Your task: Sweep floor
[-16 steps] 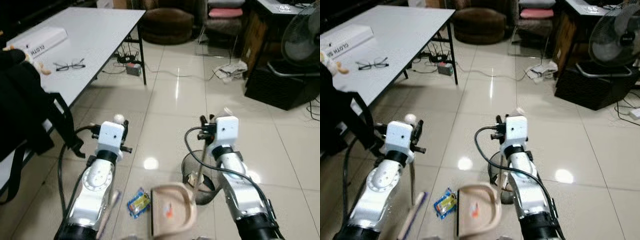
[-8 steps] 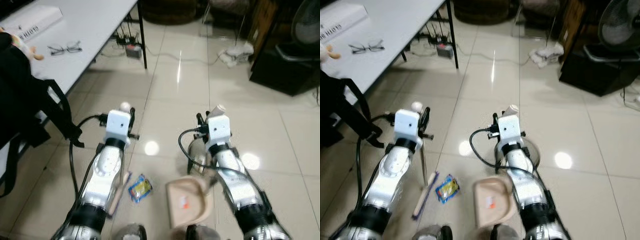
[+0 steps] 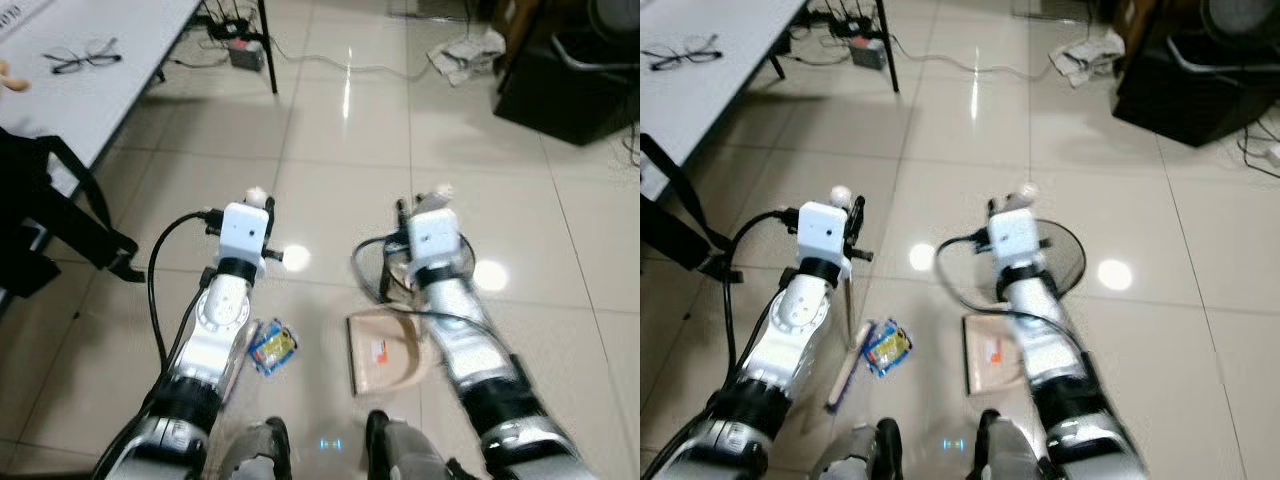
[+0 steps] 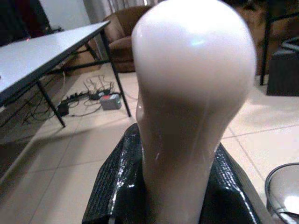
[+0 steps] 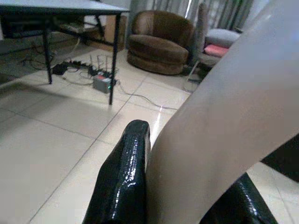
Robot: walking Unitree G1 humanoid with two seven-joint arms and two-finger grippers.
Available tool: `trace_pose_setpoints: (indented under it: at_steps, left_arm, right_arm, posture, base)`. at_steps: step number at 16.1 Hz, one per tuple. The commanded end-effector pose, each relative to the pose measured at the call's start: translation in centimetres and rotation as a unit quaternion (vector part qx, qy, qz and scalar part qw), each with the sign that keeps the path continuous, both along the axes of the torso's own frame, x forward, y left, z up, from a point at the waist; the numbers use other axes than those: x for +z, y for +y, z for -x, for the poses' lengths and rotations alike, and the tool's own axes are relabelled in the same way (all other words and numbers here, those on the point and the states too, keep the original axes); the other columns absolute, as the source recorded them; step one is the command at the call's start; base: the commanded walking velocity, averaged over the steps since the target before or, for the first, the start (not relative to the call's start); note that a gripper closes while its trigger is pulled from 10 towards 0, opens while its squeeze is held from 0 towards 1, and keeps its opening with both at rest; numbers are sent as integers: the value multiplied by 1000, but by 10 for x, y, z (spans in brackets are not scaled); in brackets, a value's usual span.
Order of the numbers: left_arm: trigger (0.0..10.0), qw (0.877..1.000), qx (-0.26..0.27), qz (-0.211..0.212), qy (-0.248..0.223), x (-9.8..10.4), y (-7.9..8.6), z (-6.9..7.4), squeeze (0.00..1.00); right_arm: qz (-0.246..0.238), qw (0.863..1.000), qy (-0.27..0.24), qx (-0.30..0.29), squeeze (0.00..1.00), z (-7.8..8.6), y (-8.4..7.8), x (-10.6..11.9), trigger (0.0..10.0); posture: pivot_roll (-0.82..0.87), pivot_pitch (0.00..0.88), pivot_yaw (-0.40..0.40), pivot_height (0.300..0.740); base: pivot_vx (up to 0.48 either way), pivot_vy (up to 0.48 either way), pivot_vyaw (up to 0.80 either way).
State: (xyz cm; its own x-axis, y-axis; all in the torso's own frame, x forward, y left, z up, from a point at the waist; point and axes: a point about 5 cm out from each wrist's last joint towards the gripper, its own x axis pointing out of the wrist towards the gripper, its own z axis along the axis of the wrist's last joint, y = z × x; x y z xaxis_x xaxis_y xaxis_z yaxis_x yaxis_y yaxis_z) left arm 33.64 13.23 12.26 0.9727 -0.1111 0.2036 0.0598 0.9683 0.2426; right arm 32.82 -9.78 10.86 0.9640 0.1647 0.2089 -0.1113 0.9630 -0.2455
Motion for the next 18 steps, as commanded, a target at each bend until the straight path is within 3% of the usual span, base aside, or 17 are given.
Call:
trace_pose_setpoints:
  at_steps: [1, 2, 5, 6, 11, 14, 16, 18]
  left_arm:
    - [10000, 1000, 19, -5, -9, 1, 6, -1, 0]
    - [10000, 999, 33, 5, -5, 1, 6, -5, 0]
    - [10000, 998, 43, 37, 6, -1, -3, -9, 0]
    - [10000, 997, 38, 73, 4, 1, -12, -10, 0]
    - [10000, 984, -7, 176, -16, 24, -29, -13, 0]
    - [10000, 975, -11, 220, -34, 41, -23, -15, 0]
    - [10000, 973, -10, 227, -34, 45, -19, -16, 0]
    - [10000, 981, -35, 188, -39, 47, -14, -14, 0]
  right_arm:
    - [0, 1000, -9, 16, 0, 3, 11, 0, 10000]
    - [-2, 1000, -1, 31, 0, 8, 27, -6, 10000]
    - [-10, 999, 4, 49, 0, 16, 45, -12, 10000]
    - [-13, 999, 3, 51, 0, 18, 51, -13, 10000]
    - [-22, 999, 14, 24, 0, 15, 42, -16, 10000]
    - [-27, 999, 16, 7, 0, 10, 34, -16, 10000]
    - [-29, 999, 17, 2, 0, 7, 32, -15, 10000]
    - [-35, 999, 15, -2, 0, 7, 27, -14, 10000]
  posture:
    - [-61, 317, 40, 740]
    - [-61, 319, 42, 740]
    - [-62, 317, 48, 740]
    - [-62, 317, 48, 740]
    - [-58, 309, 52, 740]
    - [-54, 285, 55, 740]
    - [-54, 273, 56, 740]
    - [-55, 231, 54, 740]
  base:
    - [0, 0, 0]
    - [0, 0, 0]
    - [0, 0, 0]
    - [0, 0, 0]
    - [0, 0, 0]
    - [0, 0, 0]
    - [0, 0, 0]
    - [0, 0, 0]
